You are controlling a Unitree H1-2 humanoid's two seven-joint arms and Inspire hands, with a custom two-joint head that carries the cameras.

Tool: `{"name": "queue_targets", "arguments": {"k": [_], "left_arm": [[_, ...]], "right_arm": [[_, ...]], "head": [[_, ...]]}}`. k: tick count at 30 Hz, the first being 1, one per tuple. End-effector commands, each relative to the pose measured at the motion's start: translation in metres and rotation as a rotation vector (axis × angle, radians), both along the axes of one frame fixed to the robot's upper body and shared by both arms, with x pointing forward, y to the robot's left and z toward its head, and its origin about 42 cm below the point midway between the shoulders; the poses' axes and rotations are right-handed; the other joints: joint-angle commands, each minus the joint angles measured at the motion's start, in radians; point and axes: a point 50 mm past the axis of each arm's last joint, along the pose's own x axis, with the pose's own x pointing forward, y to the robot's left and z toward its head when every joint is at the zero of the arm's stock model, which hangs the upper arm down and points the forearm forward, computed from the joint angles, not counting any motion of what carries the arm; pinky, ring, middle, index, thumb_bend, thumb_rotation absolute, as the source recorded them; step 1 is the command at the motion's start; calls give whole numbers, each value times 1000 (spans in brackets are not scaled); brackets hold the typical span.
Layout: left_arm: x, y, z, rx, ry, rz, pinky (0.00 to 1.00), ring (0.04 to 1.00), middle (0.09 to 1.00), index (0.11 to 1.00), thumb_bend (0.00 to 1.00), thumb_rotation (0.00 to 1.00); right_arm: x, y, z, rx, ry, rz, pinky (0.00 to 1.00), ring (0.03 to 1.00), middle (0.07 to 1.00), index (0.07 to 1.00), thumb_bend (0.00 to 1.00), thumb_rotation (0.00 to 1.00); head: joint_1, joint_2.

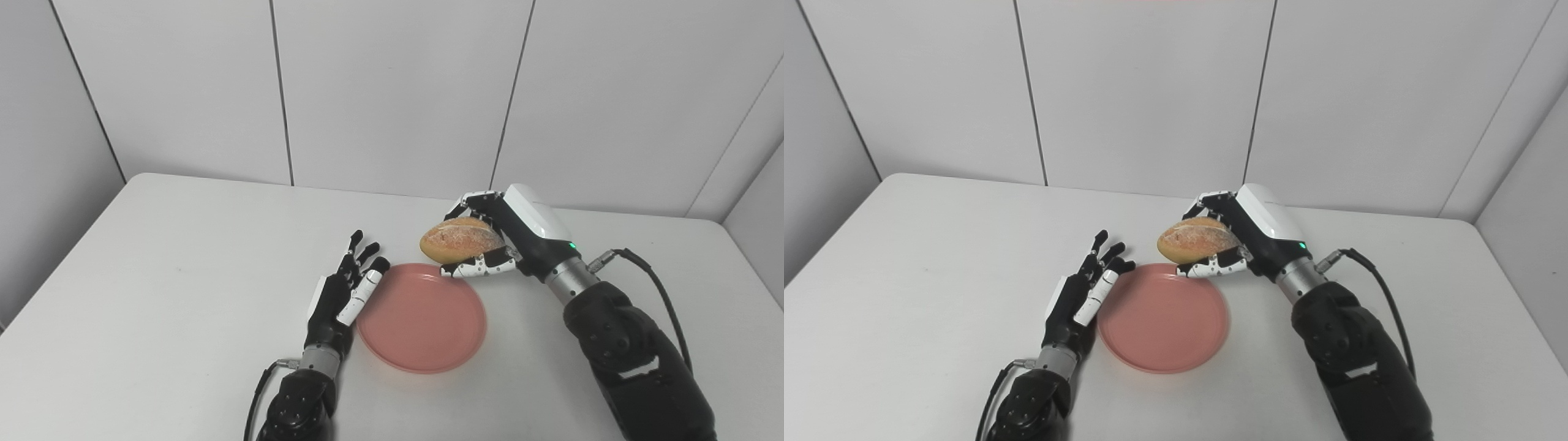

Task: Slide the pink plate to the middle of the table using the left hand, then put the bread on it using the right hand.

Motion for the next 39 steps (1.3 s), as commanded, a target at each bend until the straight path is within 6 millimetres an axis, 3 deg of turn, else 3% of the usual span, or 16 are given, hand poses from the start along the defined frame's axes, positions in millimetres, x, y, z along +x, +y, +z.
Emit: {"name": "queue_targets", "arguments": {"k": [1,8,9,10,12,14,16,25,30,39], "left_arm": [[-6,5,-15,15,80,13,868,808,920,1000,746,692],[-4,7,-13,11,80,18,883,815,921,1000,756,687],[-4,7,-13,12,79,18,884,815,922,1000,753,689],[-3,8,-13,16,80,18,885,814,923,1000,750,690],[-3,8,-13,19,81,17,873,807,921,1000,750,693],[-2,8,-13,19,82,15,873,808,921,1000,738,699],[-2,7,-12,11,83,16,880,811,921,1000,737,694],[-2,-1,0,15,82,18,871,805,925,1000,716,708],[-4,-3,3,0,87,20,868,803,925,1000,686,698],[-2,-3,1,9,90,26,854,800,929,1000,687,705]], "right_arm": [[9,10,25,25,-43,11,125,178,273,481,506,138],[22,18,12,34,44,16,142,198,287,478,508,142],[23,19,10,38,60,14,253,355,441,478,508,144],[23,20,9,42,71,20,323,453,537,478,509,145],[25,23,6,39,81,28,322,416,499,478,508,144],[27,25,4,28,95,31,200,256,355,479,508,141],[28,27,3,21,109,28,179,231,330,479,507,141],[30,29,-7,-68,158,26,205,260,360,478,508,141],[26,28,-13,-107,179,33,179,230,330,477,507,141],[24,35,-24,-123,225,50,163,212,308,477,508,141]], "head": [[0,1],[-9,5],[-9,5],[-11,8],[-19,10],[-26,16],[-27,19],[-30,53],[-36,68],[-30,70]]}}
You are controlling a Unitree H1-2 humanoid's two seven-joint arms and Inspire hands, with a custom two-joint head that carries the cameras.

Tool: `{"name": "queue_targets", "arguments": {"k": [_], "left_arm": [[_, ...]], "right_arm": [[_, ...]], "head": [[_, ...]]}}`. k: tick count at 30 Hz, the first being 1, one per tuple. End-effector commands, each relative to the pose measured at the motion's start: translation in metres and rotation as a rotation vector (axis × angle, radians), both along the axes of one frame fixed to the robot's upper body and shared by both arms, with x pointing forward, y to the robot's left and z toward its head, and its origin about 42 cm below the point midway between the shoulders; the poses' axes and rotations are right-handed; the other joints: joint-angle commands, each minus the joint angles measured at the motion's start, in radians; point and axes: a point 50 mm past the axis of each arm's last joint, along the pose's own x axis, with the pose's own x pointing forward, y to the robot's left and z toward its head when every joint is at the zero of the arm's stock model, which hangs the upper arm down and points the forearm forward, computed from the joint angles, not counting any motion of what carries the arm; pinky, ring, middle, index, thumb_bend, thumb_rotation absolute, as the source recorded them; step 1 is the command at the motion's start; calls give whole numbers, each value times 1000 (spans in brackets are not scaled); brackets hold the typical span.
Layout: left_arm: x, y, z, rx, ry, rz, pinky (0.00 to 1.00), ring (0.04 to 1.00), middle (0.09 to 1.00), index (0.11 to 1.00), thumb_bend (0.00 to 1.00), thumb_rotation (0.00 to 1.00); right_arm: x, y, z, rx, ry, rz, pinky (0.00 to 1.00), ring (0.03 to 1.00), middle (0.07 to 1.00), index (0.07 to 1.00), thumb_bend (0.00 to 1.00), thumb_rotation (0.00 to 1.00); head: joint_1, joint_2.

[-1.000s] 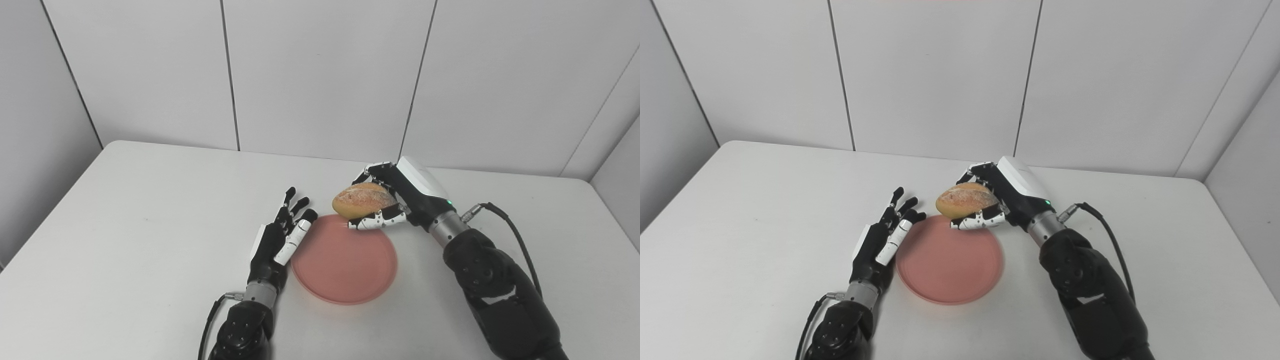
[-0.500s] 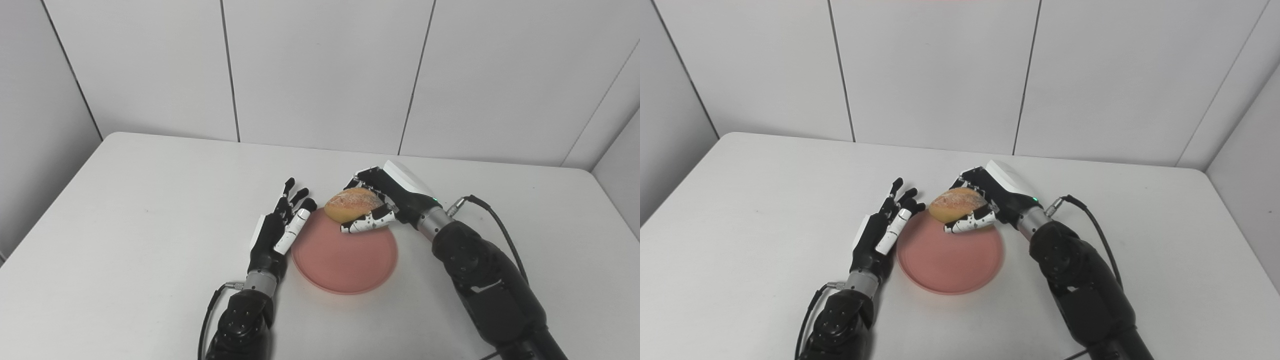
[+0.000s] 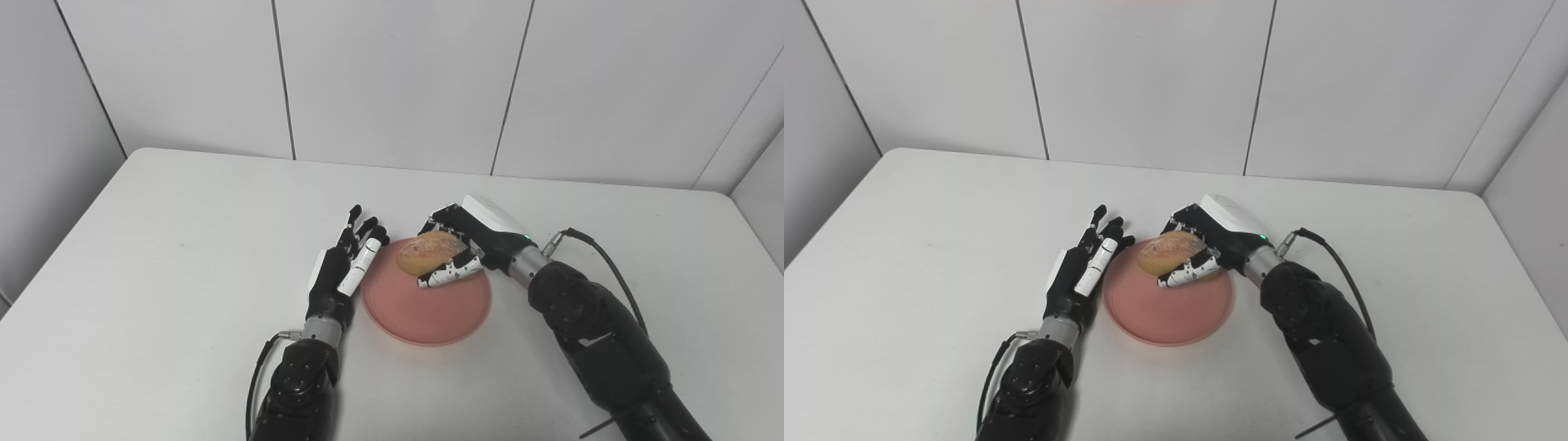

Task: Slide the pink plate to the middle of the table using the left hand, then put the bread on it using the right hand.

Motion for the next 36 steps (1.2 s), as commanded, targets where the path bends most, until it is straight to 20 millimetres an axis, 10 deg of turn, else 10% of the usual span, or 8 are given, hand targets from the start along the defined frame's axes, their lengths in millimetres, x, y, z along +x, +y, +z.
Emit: {"name": "queue_targets", "arguments": {"k": [1,21,30,32,36], "left_arm": [[-1,-1,-8,9,45,9,853,798,926,1000,687,705],[1,-10,-2,-17,47,-1,865,800,918,1000,694,688],[1,-8,-3,-17,46,0,870,805,926,1000,682,682],[1,-8,-4,-13,46,2,871,804,922,1000,683,688],[1,-8,-4,-7,42,4,864,803,923,1000,678,695]], "right_arm": [[3,5,18,9,-33,-3,163,214,310,477,508,141],[-5,9,5,-56,5,38,156,213,314,483,512,136],[-2,8,13,-100,0,41,353,445,537,491,522,158],[-2,6,14,-105,-2,43,464,560,629,611,857,323],[-5,3,15,-108,-10,38,561,660,715,680,984,380]], "head": [[1,-2],[25,6],[21,2],[22,1],[24,-1]]}}
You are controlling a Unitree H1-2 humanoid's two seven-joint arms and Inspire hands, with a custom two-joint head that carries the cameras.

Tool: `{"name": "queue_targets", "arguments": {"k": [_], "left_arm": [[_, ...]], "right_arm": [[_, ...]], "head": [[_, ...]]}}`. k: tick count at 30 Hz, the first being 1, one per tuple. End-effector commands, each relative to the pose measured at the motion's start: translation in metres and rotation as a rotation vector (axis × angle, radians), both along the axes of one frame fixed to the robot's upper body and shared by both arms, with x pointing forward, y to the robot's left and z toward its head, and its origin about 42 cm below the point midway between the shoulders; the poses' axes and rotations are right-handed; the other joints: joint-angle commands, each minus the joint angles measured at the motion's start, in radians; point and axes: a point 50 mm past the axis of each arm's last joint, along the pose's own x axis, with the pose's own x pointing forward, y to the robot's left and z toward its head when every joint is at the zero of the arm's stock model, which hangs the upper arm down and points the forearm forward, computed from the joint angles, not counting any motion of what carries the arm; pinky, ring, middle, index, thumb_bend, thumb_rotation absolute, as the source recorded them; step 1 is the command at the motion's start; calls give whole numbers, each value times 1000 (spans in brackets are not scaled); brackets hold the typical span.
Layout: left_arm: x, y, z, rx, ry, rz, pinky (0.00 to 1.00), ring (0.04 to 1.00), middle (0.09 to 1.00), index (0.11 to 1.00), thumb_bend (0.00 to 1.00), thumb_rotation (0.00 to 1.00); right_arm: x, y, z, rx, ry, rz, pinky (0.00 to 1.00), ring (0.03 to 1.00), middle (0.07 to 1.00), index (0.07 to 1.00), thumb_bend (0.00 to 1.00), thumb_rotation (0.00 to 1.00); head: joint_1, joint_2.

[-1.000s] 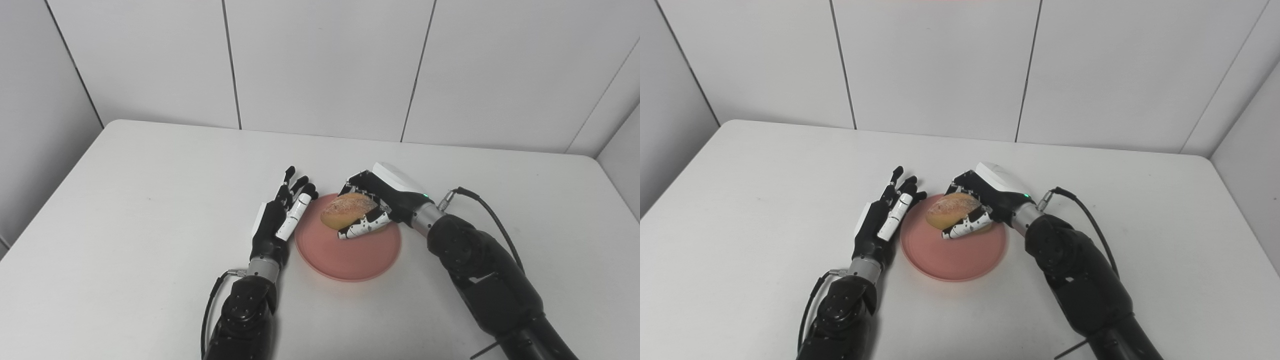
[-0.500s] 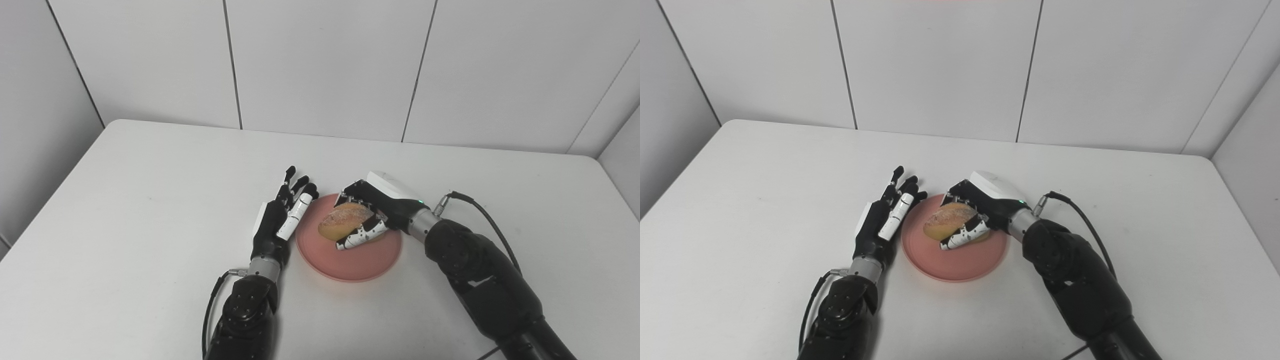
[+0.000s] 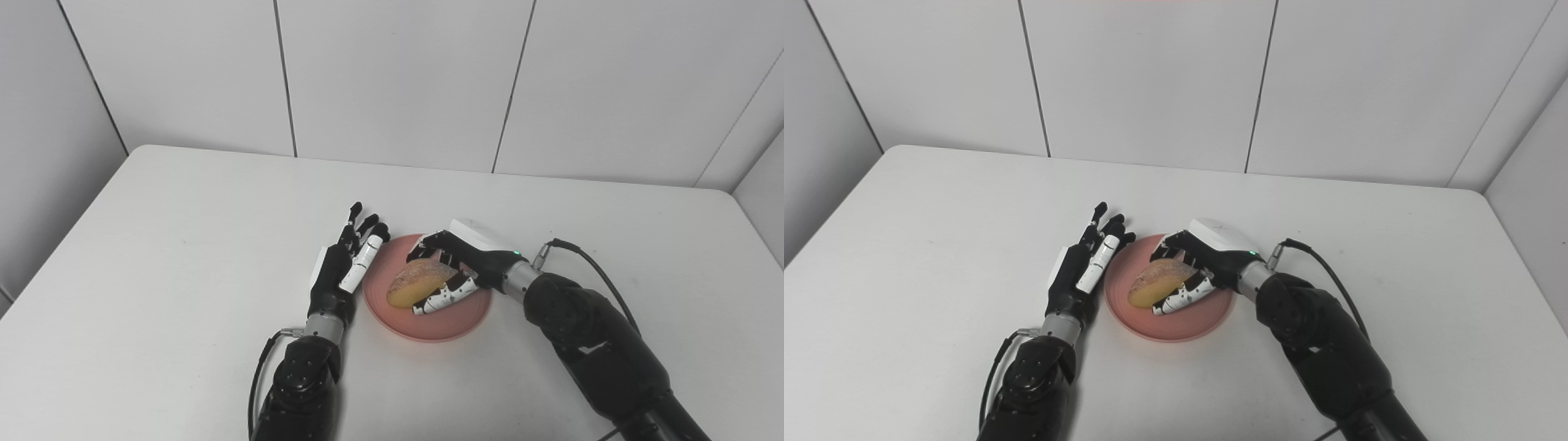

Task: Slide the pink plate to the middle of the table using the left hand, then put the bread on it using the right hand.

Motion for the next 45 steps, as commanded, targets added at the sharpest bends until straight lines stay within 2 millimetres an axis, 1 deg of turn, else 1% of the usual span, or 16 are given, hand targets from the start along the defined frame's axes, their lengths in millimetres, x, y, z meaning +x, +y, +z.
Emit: {"name": "queue_targets", "arguments": {"k": [1,6,13,14,17,21,24,27,29,31,32,35,36,39,42,45], "left_arm": [[0,-5,-5,0,40,1,863,803,923,1000,677,696],[1,-3,-6,1,41,3,868,811,928,1000,677,703],[1,-1,-6,1,40,11,853,792,925,1000,680,693],[1,-1,-6,0,39,11,852,792,925,1000,680,693],[1,0,-6,-8,39,10,852,794,922,1000,678,692],[2,2,-6,-2,41,15,851,801,925,1000,674,698],[4,3,-7,8,30,31,854,844,928,1000,681,691],[4,3,-9,4,11,48,943,914,943,1000,693,700],[5,2,-10,-1,-6,58,983,947,954,1000,713,733],[6,1,-10,-6,-20,61,998,975,962,1000,718,771],[8,1,-9,-6,-27,58,998,977,963,1000,718,773],[11,1,-6,1,-38,50,1000,998,982,1000,700,787],[12,0,-5,9,-41,50,1000,999,984,1000,697,787],[16,-1,-2,24,-48,54,1000,1000,984,1000,694,807],[18,-3,2,44,-54,68,1000,993,980,1000,693,811],[20,-4,5,63,-58,74,1000,998,986,997,664,830]], "right_arm": [[6,0,26,14,-72,-9,569,669,722,686,993,384],[7,-2,27,33,-85,-8,631,717,758,737,1000,444],[10,-3,38,50,-99,16,626,714,757,751,1000,455],[10,-4,41,56,-102,20,626,714,757,751,1000,455],[9,-6,49,111,-114,18,631,728,770,748,1000,462],[6,-9,63,199,-120,-12,682,761,782,759,1000,515],[7,-12,70,264,-136,-31,697,764,777,762,1000,542],[7,-13,69,338,-149,-43,710,769,777,763,1000,558],[6,-14,64,382,-163,-56,697,765,779,770,1000,590],[4,-14,56,415,-170,-87,694,770,791,791,1000,661],[3,-15,51,440,-170,-111,694,771,792,793,1000,665],[0,-16,35,538,-139,-169,729,801,822,828,1000,781],[-1,-17,27,585,-126,-193,735,807,829,834,1000,798],[-4,-18,9,698,-96,-265,796,850,855,848,999,929],[-8,-18,-14,845,-34,-373,842,876,871,869,978,984],[-11,-15,-32,981,23,-462,886,898,904,894,914,999]], "head": [[1,-1],[2,-5],[3,-10],[-3,-17],[-3,-17],[3,-21],[-5,-34],[-8,-37],[-10,-40],[-13,-43],[-16,-46],[-18,-49],[-19,-50],[-21,-51],[-24,-51],[-28,-49]]}}
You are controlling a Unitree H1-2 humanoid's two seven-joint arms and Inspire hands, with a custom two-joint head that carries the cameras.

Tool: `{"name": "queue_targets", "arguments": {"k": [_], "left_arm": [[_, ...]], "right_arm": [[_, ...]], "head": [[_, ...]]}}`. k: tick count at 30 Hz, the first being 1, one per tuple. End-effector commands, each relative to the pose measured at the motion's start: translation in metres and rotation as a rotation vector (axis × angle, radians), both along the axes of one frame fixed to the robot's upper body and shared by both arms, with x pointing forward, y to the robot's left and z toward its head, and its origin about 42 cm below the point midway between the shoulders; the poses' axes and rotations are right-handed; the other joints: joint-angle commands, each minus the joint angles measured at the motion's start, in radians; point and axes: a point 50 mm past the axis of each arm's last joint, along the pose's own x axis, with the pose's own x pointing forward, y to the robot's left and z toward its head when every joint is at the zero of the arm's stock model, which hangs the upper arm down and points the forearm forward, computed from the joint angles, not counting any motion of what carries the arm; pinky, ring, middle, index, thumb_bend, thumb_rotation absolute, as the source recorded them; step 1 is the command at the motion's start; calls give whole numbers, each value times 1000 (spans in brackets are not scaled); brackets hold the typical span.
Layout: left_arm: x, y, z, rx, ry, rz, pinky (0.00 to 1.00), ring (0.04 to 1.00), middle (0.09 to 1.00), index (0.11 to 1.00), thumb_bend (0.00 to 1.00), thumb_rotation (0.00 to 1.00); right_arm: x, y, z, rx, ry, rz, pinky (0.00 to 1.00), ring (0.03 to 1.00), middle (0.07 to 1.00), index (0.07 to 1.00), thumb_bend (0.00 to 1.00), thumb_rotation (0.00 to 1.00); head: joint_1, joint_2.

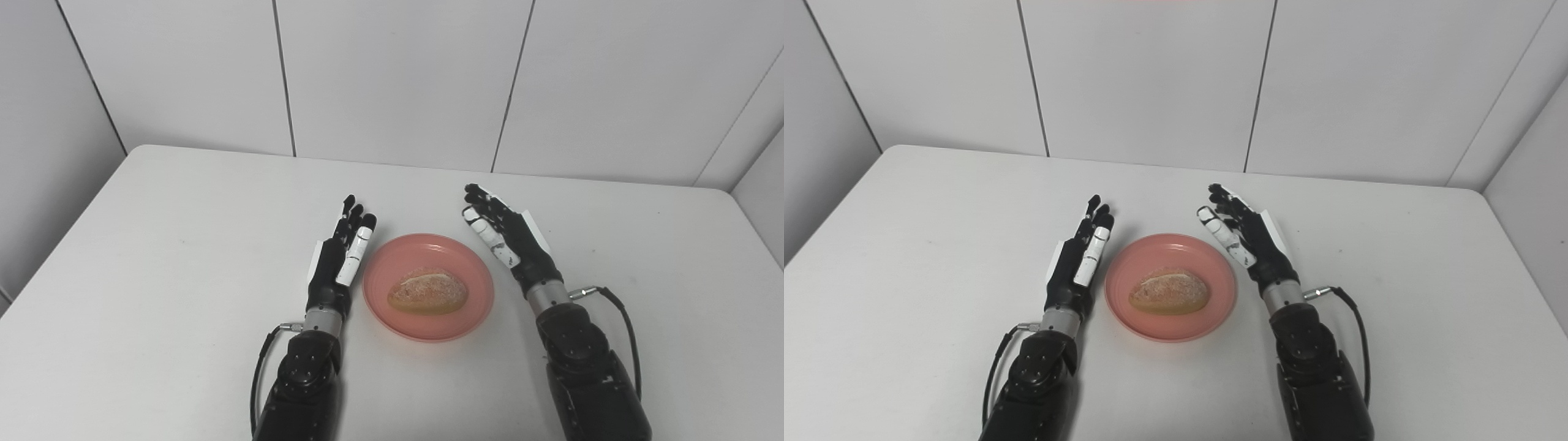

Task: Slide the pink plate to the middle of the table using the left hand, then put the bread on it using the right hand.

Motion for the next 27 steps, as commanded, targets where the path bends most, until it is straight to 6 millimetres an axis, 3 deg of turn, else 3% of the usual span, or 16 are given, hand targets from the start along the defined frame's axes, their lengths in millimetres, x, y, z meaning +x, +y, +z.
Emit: {"name": "queue_targets", "arguments": {"k": [1,10,20,27], "left_arm": [[8,-6,9,22,2,7,1000,999,988,991,663,842],[18,-4,20,77,-5,-5,1000,1000,1000,996,663,873],[19,1,22,49,3,3,1000,1000,1000,1000,673,875],[15,-2,18,-8,-13,26,1000,1000,1000,1000,644,869]], "right_arm": [[2,7,9,111,-71,-39,904,909,914,904,907,1000],[-17,25,-31,300,-6,-138,988,956,953,946,844,1000],[-26,46,-54,331,-5,-189,1000,967,960,965,842,1000],[-26,49,-63,345,7,-219,1000,979,951,962,854,1000]], "head": [[-5,1],[-38,0],[-114,-3],[-119,-5]]}}
